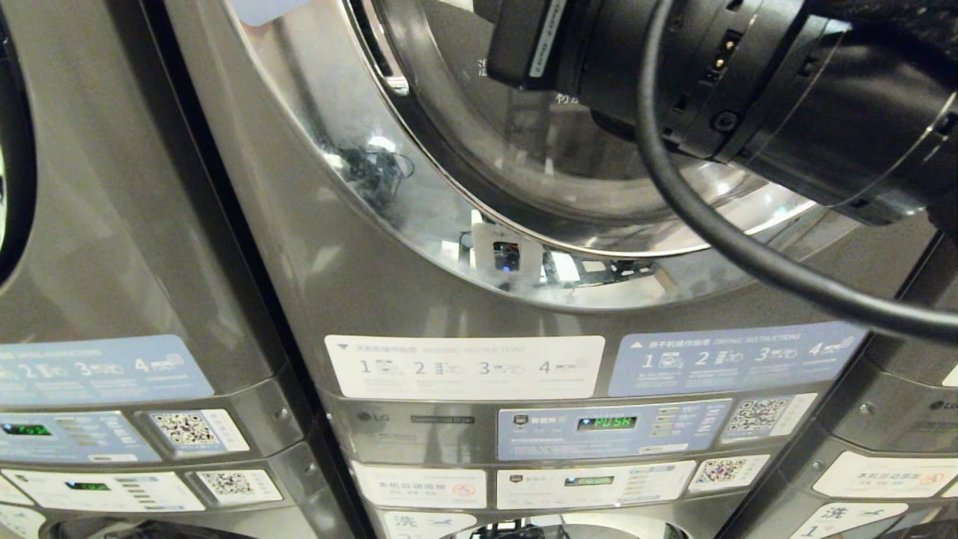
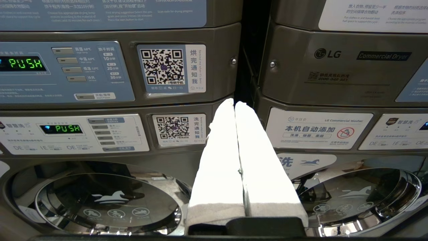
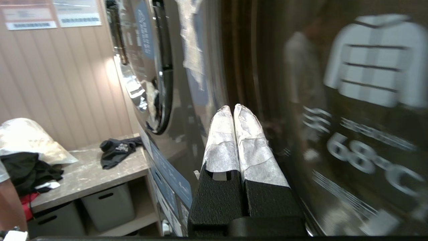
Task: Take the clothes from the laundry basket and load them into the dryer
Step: Open the dryer
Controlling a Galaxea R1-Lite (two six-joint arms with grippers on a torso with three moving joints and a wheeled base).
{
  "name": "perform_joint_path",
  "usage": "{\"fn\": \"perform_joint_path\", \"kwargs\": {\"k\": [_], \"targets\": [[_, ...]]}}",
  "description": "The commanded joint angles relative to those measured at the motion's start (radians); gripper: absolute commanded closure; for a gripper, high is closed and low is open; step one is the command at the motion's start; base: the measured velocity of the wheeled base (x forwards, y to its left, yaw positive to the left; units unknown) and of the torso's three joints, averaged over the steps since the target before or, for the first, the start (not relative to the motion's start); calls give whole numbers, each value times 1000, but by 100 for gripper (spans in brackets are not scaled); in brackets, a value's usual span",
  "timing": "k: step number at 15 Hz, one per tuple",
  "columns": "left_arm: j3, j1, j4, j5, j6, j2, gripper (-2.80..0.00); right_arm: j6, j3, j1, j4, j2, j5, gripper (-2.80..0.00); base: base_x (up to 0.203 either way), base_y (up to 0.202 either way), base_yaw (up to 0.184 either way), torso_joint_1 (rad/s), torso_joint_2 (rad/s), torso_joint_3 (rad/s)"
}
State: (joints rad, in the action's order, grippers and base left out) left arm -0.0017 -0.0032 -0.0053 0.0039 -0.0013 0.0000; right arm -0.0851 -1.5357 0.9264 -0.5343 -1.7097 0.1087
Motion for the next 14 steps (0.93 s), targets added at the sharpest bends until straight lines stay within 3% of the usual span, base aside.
{"fn": "perform_joint_path", "kwargs": {"k": [1,4,5,14], "targets": [[0,0,-1,1,0,0,0,2,-36,11,-7,-49,1,0,0,0,0,0,0,0],[0,0,-1,1,0,0,0,4,-56,11,-7,-65,2,0,0,0,0,0,0,0],[0,0,-1,1,0,0,0,6,-55,9,-2,-63,3,-280,0,0,0,0,0,0],[0,0,-1,1,0,0,0,5,-60,11,-10,-73,13,-280,0,0,0,0,0,0]]}}
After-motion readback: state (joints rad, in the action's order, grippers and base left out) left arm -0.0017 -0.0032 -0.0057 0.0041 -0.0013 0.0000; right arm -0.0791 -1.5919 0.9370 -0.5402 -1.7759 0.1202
